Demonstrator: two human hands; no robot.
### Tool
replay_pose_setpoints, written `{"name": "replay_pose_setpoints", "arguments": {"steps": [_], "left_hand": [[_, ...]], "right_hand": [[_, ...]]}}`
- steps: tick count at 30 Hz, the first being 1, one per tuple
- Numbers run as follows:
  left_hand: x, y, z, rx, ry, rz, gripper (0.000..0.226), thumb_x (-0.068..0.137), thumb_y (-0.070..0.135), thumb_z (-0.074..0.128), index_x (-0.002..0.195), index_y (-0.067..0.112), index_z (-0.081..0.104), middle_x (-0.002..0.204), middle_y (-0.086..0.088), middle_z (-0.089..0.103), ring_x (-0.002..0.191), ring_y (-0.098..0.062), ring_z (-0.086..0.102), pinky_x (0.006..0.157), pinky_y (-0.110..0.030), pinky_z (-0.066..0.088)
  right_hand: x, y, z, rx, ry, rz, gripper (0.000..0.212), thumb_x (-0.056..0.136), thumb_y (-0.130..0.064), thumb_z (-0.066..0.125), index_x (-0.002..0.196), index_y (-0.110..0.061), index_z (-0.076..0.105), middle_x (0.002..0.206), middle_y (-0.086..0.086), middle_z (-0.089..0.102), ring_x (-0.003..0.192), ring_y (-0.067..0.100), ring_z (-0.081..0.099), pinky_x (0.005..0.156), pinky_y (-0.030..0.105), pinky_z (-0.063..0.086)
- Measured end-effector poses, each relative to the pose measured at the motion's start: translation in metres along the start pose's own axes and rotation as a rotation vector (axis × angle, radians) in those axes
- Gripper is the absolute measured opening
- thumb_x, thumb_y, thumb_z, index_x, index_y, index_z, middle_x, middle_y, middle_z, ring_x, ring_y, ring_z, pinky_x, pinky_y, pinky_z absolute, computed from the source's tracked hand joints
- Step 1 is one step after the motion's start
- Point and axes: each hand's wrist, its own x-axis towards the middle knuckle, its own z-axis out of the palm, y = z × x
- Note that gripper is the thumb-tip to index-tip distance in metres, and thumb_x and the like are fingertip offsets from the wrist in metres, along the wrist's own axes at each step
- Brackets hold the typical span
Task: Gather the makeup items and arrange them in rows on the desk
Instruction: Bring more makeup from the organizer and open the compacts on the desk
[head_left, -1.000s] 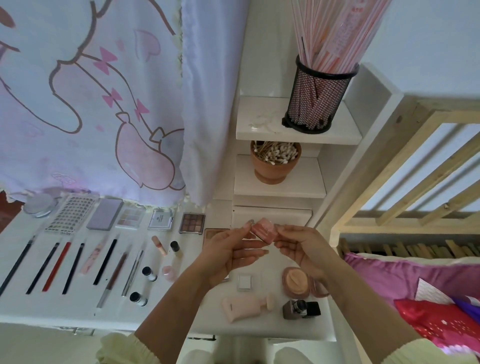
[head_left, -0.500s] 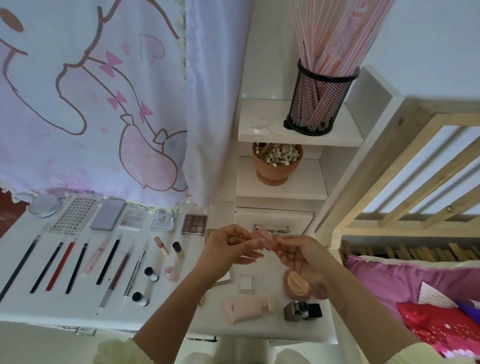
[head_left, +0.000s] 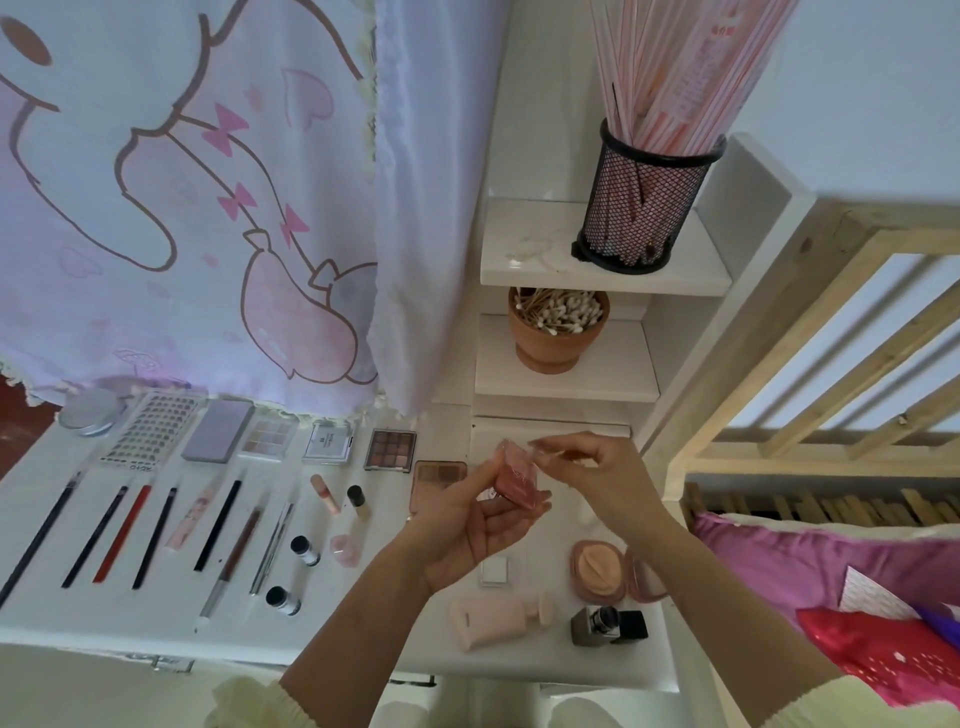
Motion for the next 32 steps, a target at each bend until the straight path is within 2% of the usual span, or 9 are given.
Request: {"name": "replay_pose_setpoints", "arguments": {"steps": [2, 6, 9, 13, 17, 20, 22, 27, 32], "left_hand": [[0.001, 0.002, -0.002, -0.017, 0.01, 0.012, 0.054, 0.082, 0.04, 0.061, 0.119, 0.002, 0.059, 0.105, -0.023, 0.069, 0.092, -0.026, 0.071, 0.065, -0.023, 0.059], [0.005, 0.004, -0.007, -0.011, 0.002, 0.054, 0.044, 0.092, 0.038, 0.057, 0.124, 0.009, 0.059, 0.1, -0.017, 0.069, 0.091, -0.025, 0.071, 0.069, -0.024, 0.059], [0.007, 0.004, -0.007, -0.021, 0.008, 0.077, 0.044, 0.085, 0.037, 0.063, 0.123, 0.015, 0.062, 0.096, -0.015, 0.068, 0.08, -0.021, 0.071, 0.071, -0.026, 0.06], [0.007, 0.004, -0.007, -0.006, 0.009, 0.098, 0.046, 0.08, 0.037, 0.067, 0.12, 0.014, 0.065, 0.097, -0.013, 0.067, 0.078, -0.018, 0.07, 0.07, -0.026, 0.059], [0.009, 0.002, -0.009, 0.019, 0.003, 0.114, 0.044, 0.081, 0.036, 0.067, 0.119, 0.014, 0.064, 0.097, -0.009, 0.068, 0.081, -0.016, 0.068, 0.07, -0.026, 0.059], [0.011, 0.002, -0.012, 0.035, 0.005, 0.122, 0.049, 0.078, 0.036, 0.07, 0.121, 0.014, 0.063, 0.096, -0.01, 0.066, 0.084, -0.017, 0.066, 0.068, -0.026, 0.058], [0.011, 0.001, -0.013, 0.036, 0.014, 0.127, 0.051, 0.076, 0.036, 0.071, 0.122, 0.015, 0.064, 0.096, -0.01, 0.066, 0.088, -0.019, 0.065, 0.069, -0.028, 0.058], [0.013, 0.001, -0.016, 0.029, 0.024, 0.125, 0.048, 0.08, 0.034, 0.068, 0.124, 0.014, 0.063, 0.098, -0.013, 0.065, 0.086, -0.021, 0.067, 0.074, -0.031, 0.06], [0.012, -0.003, -0.014, 0.026, -0.002, 0.09, 0.032, 0.09, 0.033, 0.062, 0.112, 0.01, 0.066, 0.096, -0.013, 0.066, 0.086, -0.02, 0.068, 0.076, -0.029, 0.059]], "right_hand": [[0.0, -0.009, -0.002, -0.089, -0.007, -0.111, 0.013, 0.08, -0.022, 0.077, 0.09, -0.031, 0.076, 0.089, -0.014, 0.075, 0.085, 0.003, 0.068, 0.079, 0.024, 0.053], [-0.01, -0.03, -0.002, -0.23, -0.191, -0.174, 0.014, 0.08, -0.032, 0.075, 0.087, -0.044, 0.072, 0.085, -0.023, 0.073, 0.086, -0.007, 0.066, 0.08, 0.012, 0.051], [-0.01, -0.03, 0.002, -0.345, -0.242, -0.198, 0.026, 0.082, -0.025, 0.075, 0.09, -0.05, 0.07, 0.091, -0.024, 0.072, 0.092, -0.008, 0.065, 0.089, 0.018, 0.051], [-0.008, -0.028, 0.003, -0.369, -0.245, -0.216, 0.033, 0.082, -0.022, 0.076, 0.083, -0.054, 0.068, 0.089, -0.02, 0.074, 0.09, -0.001, 0.067, 0.086, 0.022, 0.053], [-0.007, -0.025, 0.006, -0.429, -0.268, -0.261, 0.024, 0.082, -0.022, 0.074, 0.097, -0.041, 0.074, 0.09, -0.012, 0.075, 0.088, 0.005, 0.069, 0.085, 0.02, 0.052], [-0.005, -0.021, 0.01, -0.497, -0.269, -0.298, 0.015, 0.083, -0.027, 0.069, 0.095, -0.025, 0.078, 0.089, 0.005, 0.074, 0.086, 0.024, 0.068, 0.08, 0.039, 0.054], [-0.004, -0.019, 0.012, -0.533, -0.266, -0.324, 0.018, 0.082, -0.029, 0.064, 0.093, -0.021, 0.076, 0.084, 0.008, 0.073, 0.08, 0.028, 0.067, 0.075, 0.045, 0.053], [-0.005, -0.015, 0.017, -0.542, -0.253, -0.355, 0.028, 0.077, -0.035, 0.056, 0.092, -0.021, 0.075, 0.077, 0.002, 0.072, 0.071, 0.025, 0.066, 0.072, 0.043, 0.054], [-0.004, -0.014, 0.015, -0.49, -0.228, -0.329, 0.02, 0.079, -0.017, 0.066, 0.095, -0.02, 0.077, 0.083, 0.0, 0.074, 0.079, 0.02, 0.068, 0.078, 0.036, 0.053]]}}
